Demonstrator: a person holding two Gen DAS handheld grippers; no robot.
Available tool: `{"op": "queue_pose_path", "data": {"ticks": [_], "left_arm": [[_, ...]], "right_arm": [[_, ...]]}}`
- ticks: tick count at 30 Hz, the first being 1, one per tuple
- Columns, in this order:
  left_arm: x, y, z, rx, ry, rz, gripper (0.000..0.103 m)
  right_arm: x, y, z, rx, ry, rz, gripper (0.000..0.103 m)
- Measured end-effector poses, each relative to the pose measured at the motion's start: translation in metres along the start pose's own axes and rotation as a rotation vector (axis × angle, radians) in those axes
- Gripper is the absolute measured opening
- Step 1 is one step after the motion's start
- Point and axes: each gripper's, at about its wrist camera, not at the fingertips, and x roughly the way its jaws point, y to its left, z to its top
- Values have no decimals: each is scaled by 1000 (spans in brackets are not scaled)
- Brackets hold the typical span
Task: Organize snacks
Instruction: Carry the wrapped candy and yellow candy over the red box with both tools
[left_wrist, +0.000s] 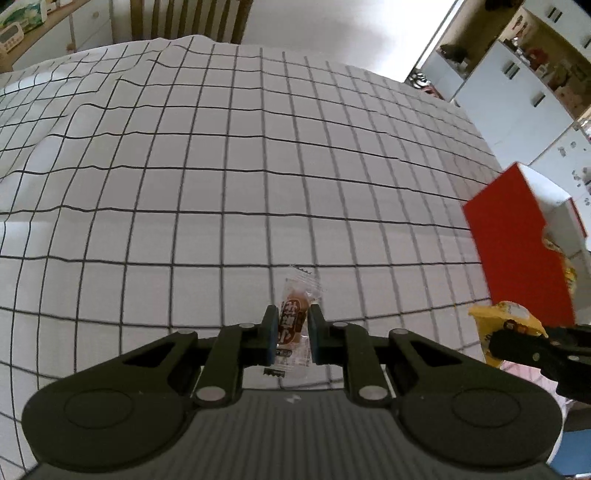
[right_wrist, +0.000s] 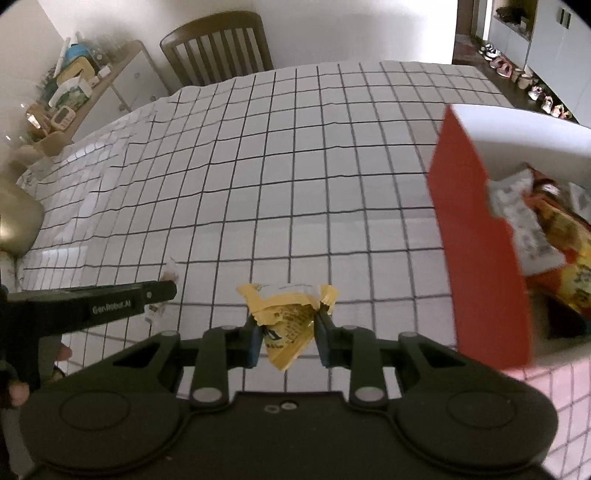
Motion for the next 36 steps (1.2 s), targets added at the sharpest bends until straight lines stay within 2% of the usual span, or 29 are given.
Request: {"op": "queue_pose_path", "data": {"ticks": [9, 19, 28, 36], "left_arm": [[-29, -38, -13, 11, -20, -50, 16], [-52, -98, -28, 53, -34, -89, 16], [-62, -158, -33, 92, -55, -105, 16], [-59, -214, -35, 135, -34, -121, 16]], "right_arm": [[-48, -23, -24, -9, -51, 9, 27], [-93, -58, -41, -21, -102, 24, 27], [-124, -104, -42, -25, -147, 15, 27], [-139, -148, -37, -22, -180, 1, 27]]}}
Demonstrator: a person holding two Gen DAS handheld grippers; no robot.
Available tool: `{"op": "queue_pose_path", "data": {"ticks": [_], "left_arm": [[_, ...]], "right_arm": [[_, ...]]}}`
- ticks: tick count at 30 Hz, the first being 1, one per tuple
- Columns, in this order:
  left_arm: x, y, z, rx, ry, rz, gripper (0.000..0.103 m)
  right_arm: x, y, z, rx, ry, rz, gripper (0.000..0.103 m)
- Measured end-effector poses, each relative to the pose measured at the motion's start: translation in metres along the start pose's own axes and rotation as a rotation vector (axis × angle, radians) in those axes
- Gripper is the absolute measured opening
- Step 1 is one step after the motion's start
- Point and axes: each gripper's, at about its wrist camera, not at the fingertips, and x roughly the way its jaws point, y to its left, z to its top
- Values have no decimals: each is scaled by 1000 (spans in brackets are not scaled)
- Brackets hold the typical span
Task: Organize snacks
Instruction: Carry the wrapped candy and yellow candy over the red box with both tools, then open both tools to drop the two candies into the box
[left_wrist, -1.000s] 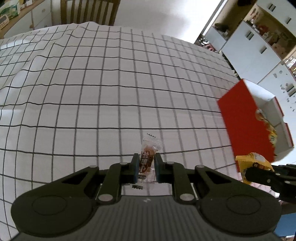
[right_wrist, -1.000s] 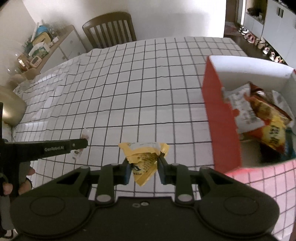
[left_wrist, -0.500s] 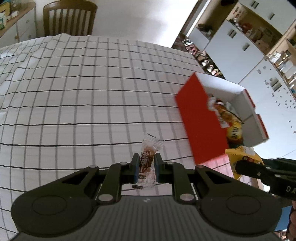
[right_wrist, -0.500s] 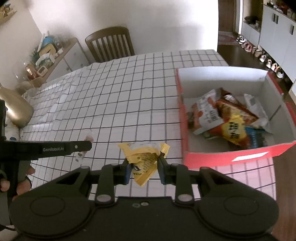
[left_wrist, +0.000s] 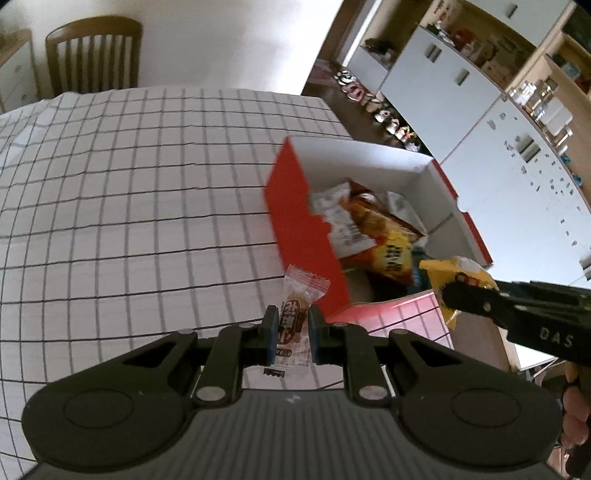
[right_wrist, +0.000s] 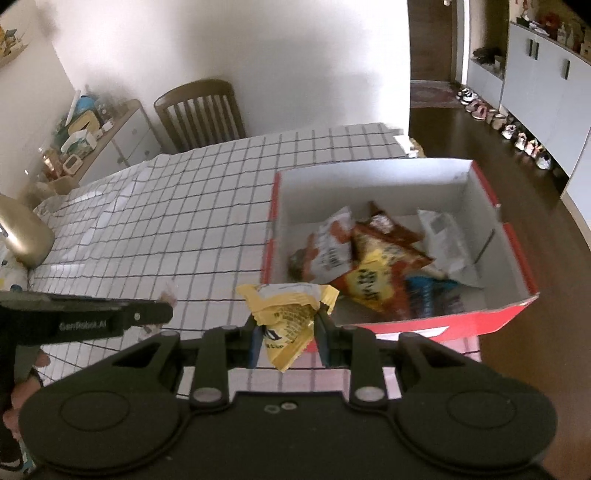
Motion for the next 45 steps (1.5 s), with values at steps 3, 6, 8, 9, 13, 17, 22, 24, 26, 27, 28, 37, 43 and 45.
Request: {"op": "queue_pose_path", "data": {"ticks": [3, 6, 8, 9, 13, 17, 22, 24, 26, 27, 28, 37, 43, 45], "left_arm": [[3, -20, 4, 19, -1, -3, 16], [6, -39, 10, 50, -6, -2, 16], [10, -50, 15, 64, -6, 0, 16], [12, -55, 17, 70, -6, 1, 16], [25, -71, 29, 80, 3, 13, 16], [42, -84, 45, 86, 4, 45, 16], [71, -93, 65, 88, 25, 85, 16], [82, -96, 71, 94, 32, 103, 16], [93, -99, 77, 98, 43, 113, 16], [98, -100, 80, 96, 49, 111, 16], [102, -102, 82, 97, 54, 114, 16], [135, -119, 88, 157, 89, 158, 16], [147, -118, 89, 159, 111, 168, 16], [152, -117, 88, 157, 119, 170, 16]], "right_arm": [[-3, -15, 3, 3, -9, -7, 27], [-5, -32, 5, 8, -19, -15, 27], [-6, -42, 8, 14, -27, -25, 27], [-7, -49, 9, 17, -31, -32, 27], [-7, -75, 15, 48, -43, -68, 28], [-1, -96, 19, 75, -43, -106, 28], [14, -121, 22, 103, -26, -116, 28], [20, -126, 23, 104, -18, -128, 28], [28, -130, 24, 99, -13, -141, 28], [33, -132, 25, 99, -11, -149, 28], [37, -134, 26, 98, -10, -155, 28], [75, -149, 44, 124, 27, -177, 28], [95, -150, 47, 127, 55, -182, 29], [98, -149, 46, 126, 64, -176, 30]]}}
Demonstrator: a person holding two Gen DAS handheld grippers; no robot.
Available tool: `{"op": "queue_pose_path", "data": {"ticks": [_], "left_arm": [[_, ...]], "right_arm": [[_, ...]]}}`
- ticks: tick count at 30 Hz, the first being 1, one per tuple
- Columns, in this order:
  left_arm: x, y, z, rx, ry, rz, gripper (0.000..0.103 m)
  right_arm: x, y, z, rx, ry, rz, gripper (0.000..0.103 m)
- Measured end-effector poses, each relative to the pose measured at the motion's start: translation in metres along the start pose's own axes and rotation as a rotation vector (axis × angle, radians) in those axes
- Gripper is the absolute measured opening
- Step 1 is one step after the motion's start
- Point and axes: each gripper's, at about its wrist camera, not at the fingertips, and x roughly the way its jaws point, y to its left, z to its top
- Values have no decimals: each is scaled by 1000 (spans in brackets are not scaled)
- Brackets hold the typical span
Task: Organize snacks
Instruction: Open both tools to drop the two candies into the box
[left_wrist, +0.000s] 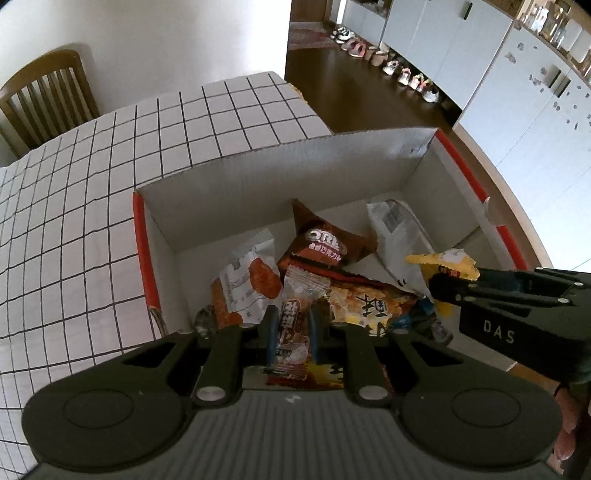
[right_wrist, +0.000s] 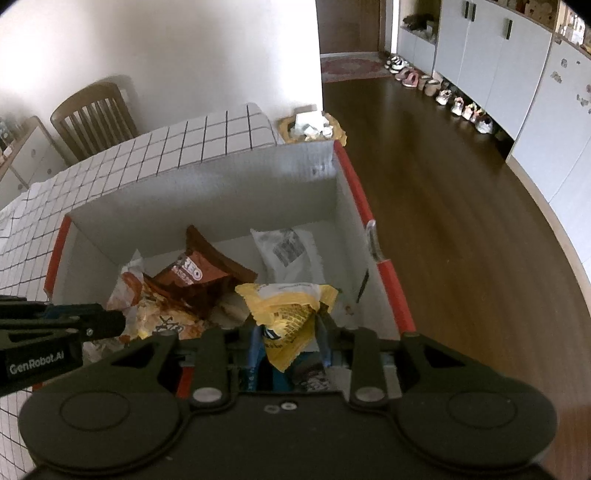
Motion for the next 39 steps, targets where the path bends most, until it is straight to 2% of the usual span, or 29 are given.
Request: {"op": "queue_pose_path", "data": {"ticks": [10, 18, 22, 26, 39], "left_arm": [[8, 2, -3, -3, 1, -7, 16], [-2, 8, -10, -25, -8, -29, 17], [-9, 8, -14, -23, -20, -45, 18], [-16, 10, -20, -22, -31, -54, 24], [-56, 25, -42, -11, -101, -93, 25]], "right_arm": [[2, 0, -4, -5, 20, 17, 33], [-10, -1, -9, 4, 2, 31, 44], [-22, -1, -13, -3, -15, 44, 51], [-36, 0, -16, -1, -43, 57, 58], [-80, 11, -33, -10, -122, 94, 68]]}}
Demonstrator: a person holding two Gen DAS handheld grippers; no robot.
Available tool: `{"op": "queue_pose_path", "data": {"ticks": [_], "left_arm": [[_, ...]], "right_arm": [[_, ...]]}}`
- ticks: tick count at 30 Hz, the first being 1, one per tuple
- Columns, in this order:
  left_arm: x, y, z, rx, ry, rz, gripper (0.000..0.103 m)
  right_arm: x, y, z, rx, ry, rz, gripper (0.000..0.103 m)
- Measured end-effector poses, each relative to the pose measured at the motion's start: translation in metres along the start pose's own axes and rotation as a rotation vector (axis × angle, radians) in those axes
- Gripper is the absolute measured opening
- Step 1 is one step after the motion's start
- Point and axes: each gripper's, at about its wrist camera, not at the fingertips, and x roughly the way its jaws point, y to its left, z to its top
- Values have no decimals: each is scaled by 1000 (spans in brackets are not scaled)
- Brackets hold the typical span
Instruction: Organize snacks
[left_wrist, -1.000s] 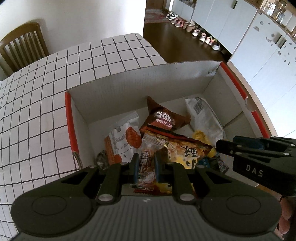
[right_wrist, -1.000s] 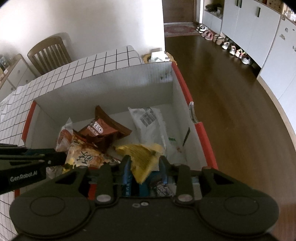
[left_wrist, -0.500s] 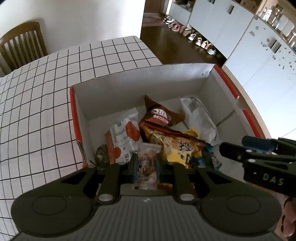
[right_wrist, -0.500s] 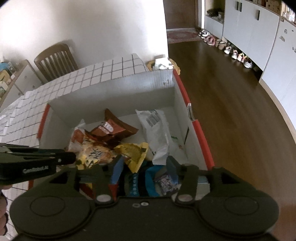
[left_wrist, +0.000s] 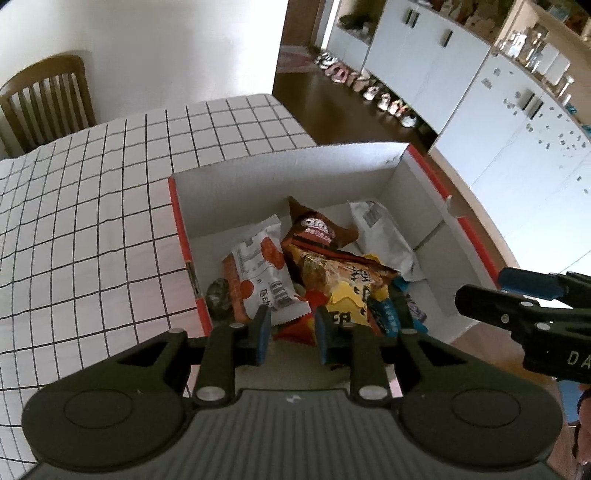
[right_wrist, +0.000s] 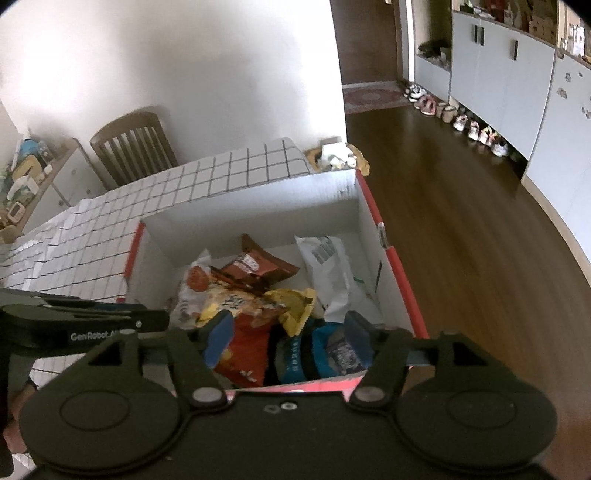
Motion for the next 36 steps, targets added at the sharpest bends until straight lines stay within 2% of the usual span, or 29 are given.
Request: {"op": "queue_pose_path", "data": {"ticks": [5, 7, 8, 9, 11, 18, 19, 21, 22, 25, 27, 36], "left_arm": [[-20, 3, -9, 22, -32, -28, 25], [-27, 5, -13, 30, -42, -36, 29], [-30, 6, -15, 35, -50, -40, 40], [-35, 7, -17, 39, -62, -41, 61], [-45, 10, -21, 47, -102, -38, 76], [-74, 23, -31, 68, -156, -63, 77], [-77, 25, -33, 69, -162, -67, 79], [-84, 30, -36, 72, -171, -74, 89], [-88, 32, -38, 71, -180, -79, 89], [-96, 36, -43, 77, -196, -84, 92], [-102, 39, -49, 80, -214, -85, 103], [-120, 48, -68, 88, -250, -106, 103]], "right_arm": [[-19, 10, -4, -19, -41, 22, 74], [-26, 14, -6, -23, -58, 33, 76], [-29, 16, -8, -23, -66, 38, 77], [-33, 18, -9, -25, -75, 42, 78], [-38, 22, -12, -28, -92, 45, 80], [-60, 36, -21, -45, -162, 63, 88], [-62, 39, -22, -52, -175, 65, 88], [-68, 46, -26, -66, -201, 64, 92], [-71, 49, -28, -69, -216, 66, 97], [-80, 56, -36, -58, -260, 84, 101], [-85, 61, -42, -53, -278, 96, 102], [-104, 75, -68, -17, -361, 88, 103]]}}
